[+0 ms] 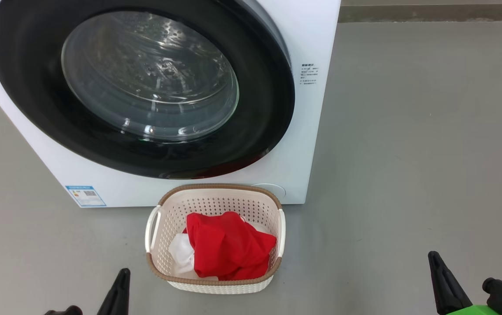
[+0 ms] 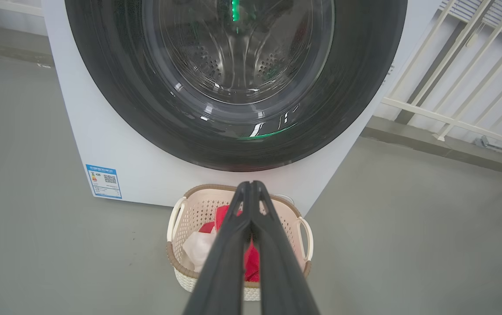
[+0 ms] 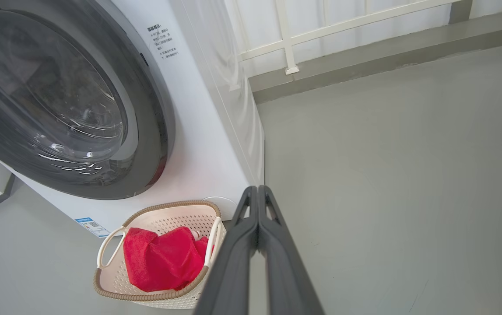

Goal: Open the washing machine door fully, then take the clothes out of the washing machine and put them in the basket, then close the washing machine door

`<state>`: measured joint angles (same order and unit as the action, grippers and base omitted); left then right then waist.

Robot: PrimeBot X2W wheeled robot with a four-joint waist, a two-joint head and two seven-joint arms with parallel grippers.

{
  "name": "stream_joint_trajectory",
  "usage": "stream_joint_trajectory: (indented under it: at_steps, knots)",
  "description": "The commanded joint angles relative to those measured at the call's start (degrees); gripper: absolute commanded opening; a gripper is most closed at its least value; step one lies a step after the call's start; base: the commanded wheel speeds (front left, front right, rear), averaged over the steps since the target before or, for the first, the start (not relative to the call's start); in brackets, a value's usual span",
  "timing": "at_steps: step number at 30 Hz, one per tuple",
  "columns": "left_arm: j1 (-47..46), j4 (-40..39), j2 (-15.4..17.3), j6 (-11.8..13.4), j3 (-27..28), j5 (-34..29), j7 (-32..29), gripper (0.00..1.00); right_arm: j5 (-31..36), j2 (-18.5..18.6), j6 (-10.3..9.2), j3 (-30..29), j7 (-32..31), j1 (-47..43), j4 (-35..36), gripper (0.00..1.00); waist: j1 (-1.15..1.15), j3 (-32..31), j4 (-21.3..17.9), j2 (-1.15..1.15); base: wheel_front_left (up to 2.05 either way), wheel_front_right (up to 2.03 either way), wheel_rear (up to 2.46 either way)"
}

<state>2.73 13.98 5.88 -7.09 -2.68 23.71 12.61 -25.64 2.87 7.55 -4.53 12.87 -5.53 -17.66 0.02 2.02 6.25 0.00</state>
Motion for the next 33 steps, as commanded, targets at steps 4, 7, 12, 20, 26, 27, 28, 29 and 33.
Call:
stream_joint_trajectory:
  at_steps: [4,7,12,20,26,27,28,29,33]
  knots:
    - [-1.14,-0.95,0.47,-0.04,0.93,3.92,-0.79,0.00,-3.74,0.42,-0.01,-0.25,-0.97,1.94,1.46,0.00,-0.01,-0.04,-0.28,0.00,0.00,0.00,0.00]
    - [-1.37,-0.88,0.43,-0.06,1.08,5.76,-1.24,0.00,-5.47,0.41,-0.01,-0.29,-1.47,2.22,1.51,0.00,-0.01,-0.09,-0.45,0.00,0.00,0.00,0.00]
    - [-1.74,-0.83,0.36,-0.07,1.34,8.81,-1.98,0.00,-8.34,0.39,-0.01,-0.37,-2.32,2.68,1.60,0.00,-0.01,-0.17,-0.72,0.00,0.00,0.00,0.00]
    - [-2.29,-0.79,0.22,-0.10,1.79,13.66,-3.20,0.00,-12.93,0.36,-0.02,-0.51,-3.66,3.39,1.76,0.00,-0.01,-0.30,-1.16,0.00,0.00,0.00,0.00]
    - [-2.63,-0.76,0.12,-0.12,2.09,16.69,-3.97,0.00,-15.81,0.34,-0.02,-0.59,-4.51,3.84,1.86,0.00,-0.01,-0.38,-1.43,0.00,0.00,0.00,0.00]
    - [-2.70,-0.75,0.10,-0.12,2.15,17.29,-4.12,0.00,-16.38,0.34,-0.02,-0.61,-4.68,3.93,1.88,0.00,-0.01,-0.40,-1.49,0.00,0.00,0.00,0.00]
    - [-2.77,-0.75,0.07,-0.12,2.21,17.90,-4.28,0.00,-16.96,0.34,-0.02,-0.62,-4.85,4.02,1.90,0.00,-0.01,-0.42,-1.54,0.00,0.00,0.00,0.00]
    - [-2.84,-0.74,0.05,-0.12,2.27,18.50,-4.44,0.00,-17.53,0.33,-0.02,-0.64,-5.02,4.11,1.92,0.00,-0.01,-0.43,-1.60,0.00,0.00,0.00,0.00]
    - [-3.11,-0.71,-0.03,-0.14,2.52,20.91,-5.06,0.00,-19.83,0.32,-0.02,-0.71,-5.69,4.47,2.00,0.00,-0.01,-0.50,-1.81,0.00,0.00,0.00,0.00]
